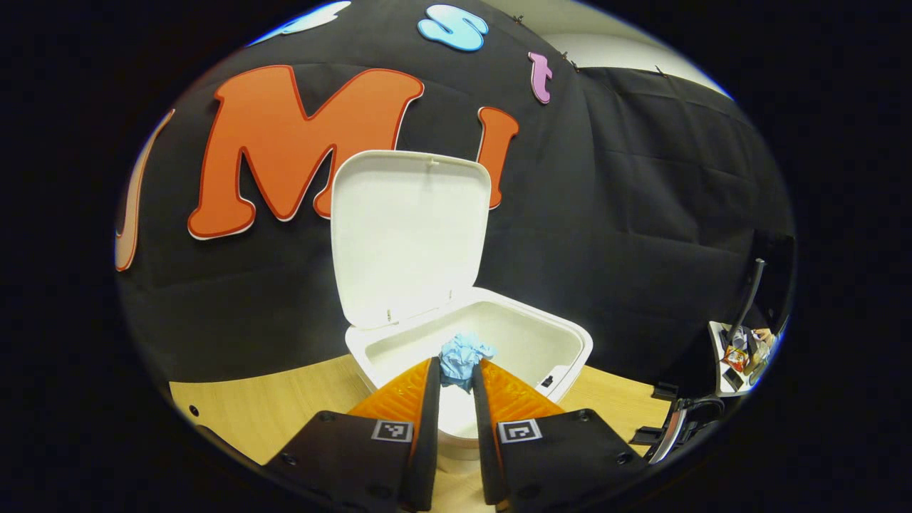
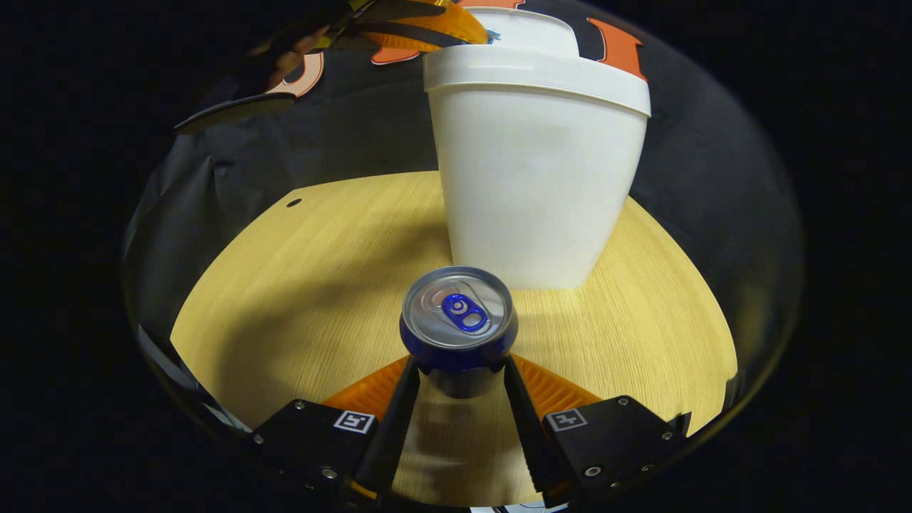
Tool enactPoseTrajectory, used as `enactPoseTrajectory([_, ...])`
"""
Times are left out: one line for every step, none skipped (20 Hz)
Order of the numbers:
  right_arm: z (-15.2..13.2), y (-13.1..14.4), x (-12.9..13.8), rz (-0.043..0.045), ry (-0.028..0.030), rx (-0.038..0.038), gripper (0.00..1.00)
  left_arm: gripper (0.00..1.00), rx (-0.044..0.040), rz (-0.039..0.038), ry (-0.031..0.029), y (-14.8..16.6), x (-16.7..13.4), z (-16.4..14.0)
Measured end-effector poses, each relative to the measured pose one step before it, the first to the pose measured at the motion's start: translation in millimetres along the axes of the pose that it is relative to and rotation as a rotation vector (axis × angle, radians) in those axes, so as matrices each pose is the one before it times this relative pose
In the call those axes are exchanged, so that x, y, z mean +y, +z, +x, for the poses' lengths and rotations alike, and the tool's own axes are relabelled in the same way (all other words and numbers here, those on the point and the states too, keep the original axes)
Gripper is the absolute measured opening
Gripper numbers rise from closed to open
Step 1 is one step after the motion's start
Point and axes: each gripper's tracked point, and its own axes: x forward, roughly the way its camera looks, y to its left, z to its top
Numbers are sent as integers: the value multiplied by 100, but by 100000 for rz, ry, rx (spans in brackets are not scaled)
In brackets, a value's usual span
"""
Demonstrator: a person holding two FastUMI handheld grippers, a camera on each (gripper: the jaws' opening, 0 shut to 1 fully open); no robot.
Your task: Press the lid of the desktop garbage bin to open it, pick up the crumpled paper on the desktop and throw it into the bin, then pick up the pop can on the desktop and drop it into the bin, and finally close the garbage bin lid.
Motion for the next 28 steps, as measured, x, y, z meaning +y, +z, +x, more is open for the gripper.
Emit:
enactPoseTrajectory([40,49,-147,-77,-155,-144,72,31,121,97,454,-19,134,169])
enactPoseTrajectory([10,62,-174,262,-238,-107,68,34,58,92,263,57,-17,24])
enactPoseTrajectory([-36,-23,-189,381,-19,-211,68,35,26,150,235,36,-25,86])
enactPoseTrajectory([10,11,-148,269,-400,44,76,35,-237,32,17,-74,-13,84])
enactPoseTrajectory([-26,138,-190,206,-23,-118,68,38,67,22,-194,-76,-47,24])
enactPoseTrajectory([-23,80,-117,125,-447,4,72,44,11,16,-205,59,-57,19])
enactPoseTrajectory([22,164,-104,105,157,-200,72,47,137,-1,-246,-5,-93,26])
enactPoseTrajectory([-74,64,-91,58,-351,-34,72,48,31,-11,18,57,-5,-165])
enactPoseTrajectory([-26,87,-137,-40,-30,-168,72,58,-229,-55,339,-43,117,21])
enactPoseTrajectory([24,119,-93,62,-152,-66,72,62,-428,-164,415,151,119,-106])
enactPoseTrajectory([-19,264,-238,11,-190,-186,72,70,-311,68,393,22,166,-6])
enactPoseTrajectory([-254,219,-102,159,-275,-288,72,76,184,823,1189,82,260,-211])
enactPoseTrajectory([-121,299,-115,-61,-69,-309,68,86,-270,-192,592,-58,163,-138])
enactPoseTrajectory([-134,160,-165,152,-378,-633,68,88,-538,-857,-169,73,-75,-277])
enactPoseTrajectory([-23,292,-157,367,-138,-613,76,92,-640,-951,128,-35,152,-307])
enactPoseTrajectory([-158,250,-150,259,-112,-26,72,94,-349,-557,751,-129,232,-355])
enactPoseTrajectory([-235,173,-90,-58,-200,-301,72,95,-344,-395,1073,-171,426,-521])
enactPoseTrajectory([-135,231,-20,-127,-245,-403,72,95,-29,-368,970,-188,309,-429])
enactPoseTrajectory([-94,264,-117,59,-196,-380,68,95,-223,-572,729,-216,273,-411])
enactPoseTrajectory([-237,324,-139,116,-115,-632,68,96,-228,-609,582,-52,312,-515])
enactPoseTrajectory([-165,277,-219,-32,-222,-350,68,96,-276,-695,985,-229,428,-446])
enactPoseTrajectory([-122,198,-28,-197,-103,-294,72,96,-177,-1041,1151,-23,449,-596])
enactPoseTrajectory([-168,353,-198,-288,-626,-393,72,96,-630,-1070,761,-39,291,-594])
enactPoseTrajectory([-398,232,-111,-294,-286,-466,68,96,-725,-808,302,99,216,-608])
enactPoseTrajectory([-254,442,-199,-274,-513,-892,72,96,-835,-295,639,-8,267,-616])
enactPoseTrajectory([-316,589,-275,-364,-421,-1048,76,96,-842,282,1042,106,395,-636])
enactPoseTrajectory([-336,530,-352,-466,-557,-1291,72,97,-767,544,1306,117,334,-561])
enactPoseTrajectory([-129,853,-412,-466,-647,-780,72,97,-776,-34,1540,172,503,-849])
